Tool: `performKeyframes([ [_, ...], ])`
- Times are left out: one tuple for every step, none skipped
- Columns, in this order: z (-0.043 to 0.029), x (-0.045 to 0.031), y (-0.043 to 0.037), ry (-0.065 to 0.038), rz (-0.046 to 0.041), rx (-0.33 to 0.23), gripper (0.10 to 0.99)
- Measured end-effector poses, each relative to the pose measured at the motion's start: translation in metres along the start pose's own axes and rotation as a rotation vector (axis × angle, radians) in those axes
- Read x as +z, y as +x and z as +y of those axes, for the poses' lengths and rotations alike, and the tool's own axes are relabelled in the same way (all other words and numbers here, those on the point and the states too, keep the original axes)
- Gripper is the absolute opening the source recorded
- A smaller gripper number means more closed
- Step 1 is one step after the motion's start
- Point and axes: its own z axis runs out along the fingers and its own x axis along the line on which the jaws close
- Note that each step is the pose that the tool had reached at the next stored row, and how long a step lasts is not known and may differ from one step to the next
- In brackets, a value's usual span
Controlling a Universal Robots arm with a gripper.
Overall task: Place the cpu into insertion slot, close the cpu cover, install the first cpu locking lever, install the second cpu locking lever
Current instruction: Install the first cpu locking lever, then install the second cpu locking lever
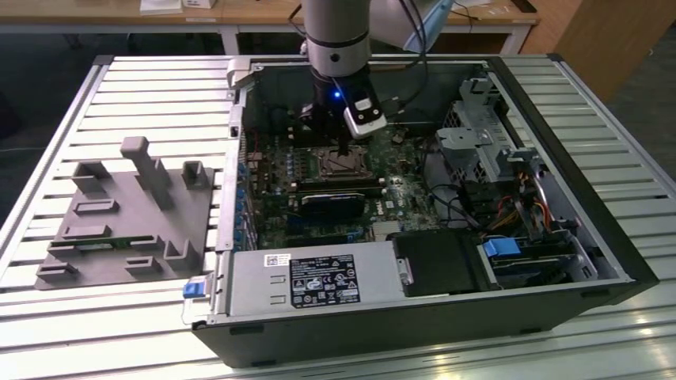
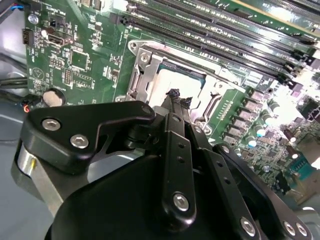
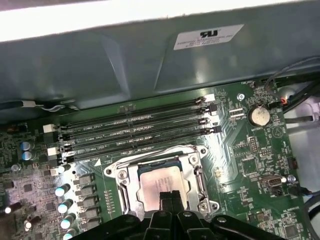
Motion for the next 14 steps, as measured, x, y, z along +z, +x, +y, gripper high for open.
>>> performKeyframes([
  [0.0001, -0.0014, -0.0001, 0.0, 0.0, 0.0, 0.106],
  [0.0002, -0.0024, -0.0002, 0.0, 0.0001, 0.0, 0.106],
  [0.0003, -0.0032, -0.0003, 0.0, 0.0001, 0.0, 0.106],
  [0.0003, -0.0035, -0.0004, 0.0, 0.0, 0.0, 0.106],
  [0.0004, -0.0035, -0.0004, 0.0, -0.0001, 0.0, 0.106],
  [0.0004, -0.0035, -0.0004, 0.0, -0.0001, 0.0, 0.106],
  [0.0004, -0.0037, -0.0004, 0.0, 0.0, 0.0, 0.106],
  [0.0004, -0.0039, -0.0004, 0.0, 0.0, 0.0, 0.106],
  [0.0004, -0.0039, -0.0004, 0.0, 0.0, 0.0, 0.106],
  [0.0004, -0.0039, -0.0004, 0.0, 0.0, 0.0, 0.106],
  [0.0004, -0.0039, -0.0004, 0.0, 0.0, 0.0, 0.106],
  [0.0004, -0.0039, -0.0004, 0.0, 0.0, 0.0, 0.106],
  [0.0004, -0.0039, -0.0004, 0.0, 0.0, 0.0, 0.106],
  [0.0004, -0.0039, -0.0004, 0.0, 0.0, 0.0, 0.106],
])
